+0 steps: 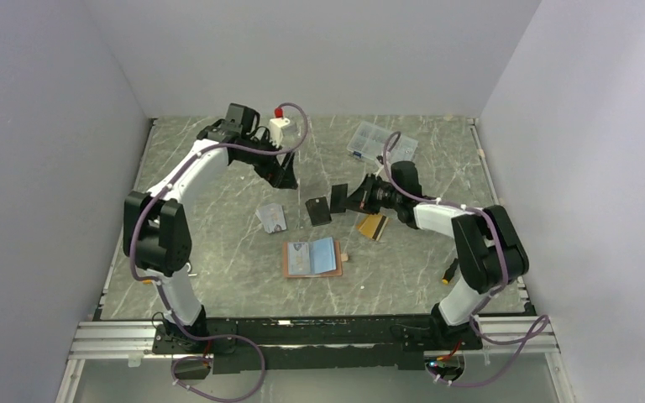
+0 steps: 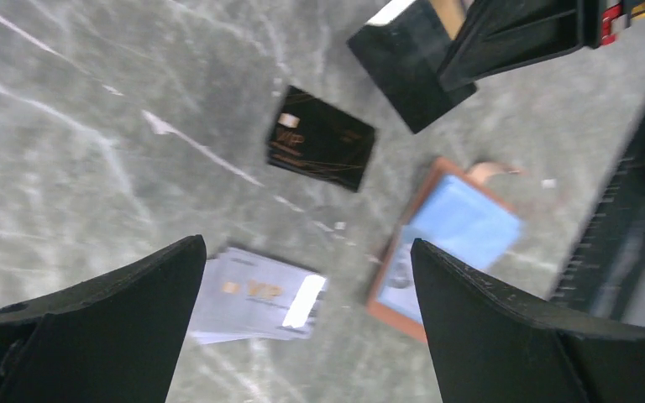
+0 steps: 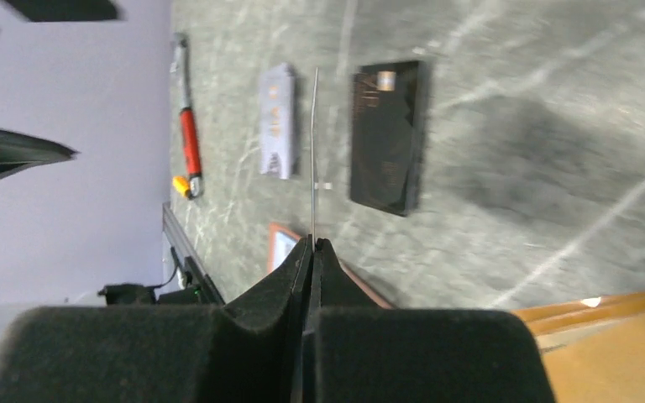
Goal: Put the credit cards into the card holder
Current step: Pick up the credit card from the storage box, then insert the credit card into the card holder.
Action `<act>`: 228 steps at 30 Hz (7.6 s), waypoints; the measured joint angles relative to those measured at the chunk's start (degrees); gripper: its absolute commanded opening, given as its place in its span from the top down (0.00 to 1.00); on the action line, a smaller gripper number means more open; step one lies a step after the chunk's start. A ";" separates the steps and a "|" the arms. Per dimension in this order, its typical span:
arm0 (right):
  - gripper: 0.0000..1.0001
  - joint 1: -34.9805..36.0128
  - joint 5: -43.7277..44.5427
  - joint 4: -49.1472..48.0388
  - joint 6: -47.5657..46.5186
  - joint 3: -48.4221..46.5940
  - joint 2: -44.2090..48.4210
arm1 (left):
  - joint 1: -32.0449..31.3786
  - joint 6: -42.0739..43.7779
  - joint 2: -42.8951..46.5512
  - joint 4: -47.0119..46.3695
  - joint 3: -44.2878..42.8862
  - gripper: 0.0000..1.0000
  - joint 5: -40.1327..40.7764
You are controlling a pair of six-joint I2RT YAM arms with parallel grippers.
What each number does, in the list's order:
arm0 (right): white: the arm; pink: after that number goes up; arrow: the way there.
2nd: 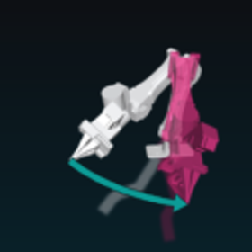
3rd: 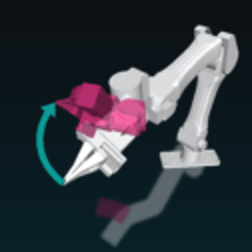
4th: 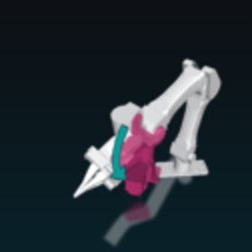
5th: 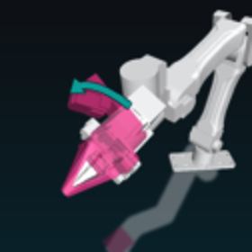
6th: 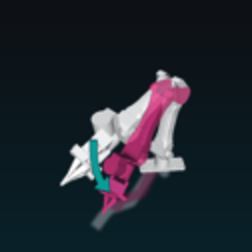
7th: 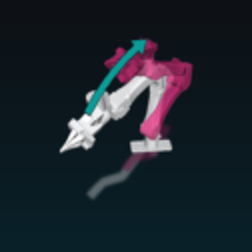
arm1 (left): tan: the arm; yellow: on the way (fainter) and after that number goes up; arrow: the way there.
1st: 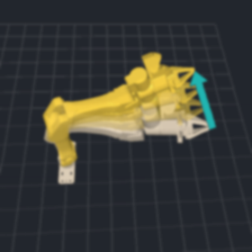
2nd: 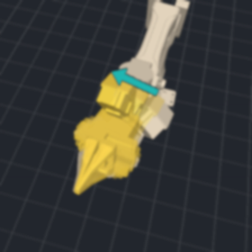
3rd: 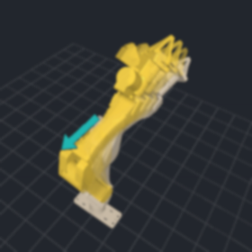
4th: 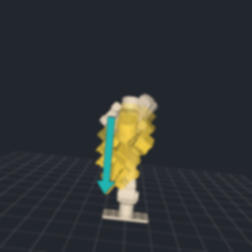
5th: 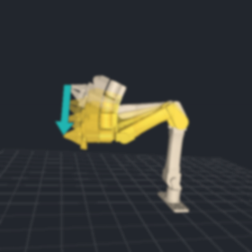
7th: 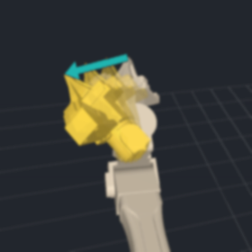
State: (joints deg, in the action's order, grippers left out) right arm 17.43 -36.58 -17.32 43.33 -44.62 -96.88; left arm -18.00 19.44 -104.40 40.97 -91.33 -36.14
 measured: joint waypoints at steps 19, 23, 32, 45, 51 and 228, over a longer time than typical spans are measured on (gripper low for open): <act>1.00 7.23 -9.27 -14.95 7.65 1.95 10.56 | 2.45 -43.36 2.16 -37.90 26.03 0.32 -32.85; 1.00 8.17 -9.94 -17.49 9.68 1.95 8.94 | 2.58 -52.15 3.61 -49.13 29.62 0.34 -35.34; 1.00 8.90 -9.90 -18.88 10.91 1.77 7.30 | 2.71 -63.93 6.05 -65.72 31.74 0.63 -37.99; 0.99 9.60 -10.45 -21.40 11.98 1.27 7.30 | 3.58 -69.61 6.05 -73.13 33.70 0.99 -38.05; 0.80 10.19 -10.62 -20.98 11.89 -0.13 6.49 | 4.26 -69.09 6.05 -71.82 32.98 1.00 -39.08; 1.00 11.45 -1.70 -9.05 3.02 10.88 0.48 | -2.80 -24.63 -4.31 -13.73 33.35 0.71 -13.86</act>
State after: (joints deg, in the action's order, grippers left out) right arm 28.88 -38.28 -26.37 46.35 -33.74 -96.40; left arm -20.80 -5.19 -108.71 27.24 -57.98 -50.00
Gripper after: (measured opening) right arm 0.009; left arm 0.312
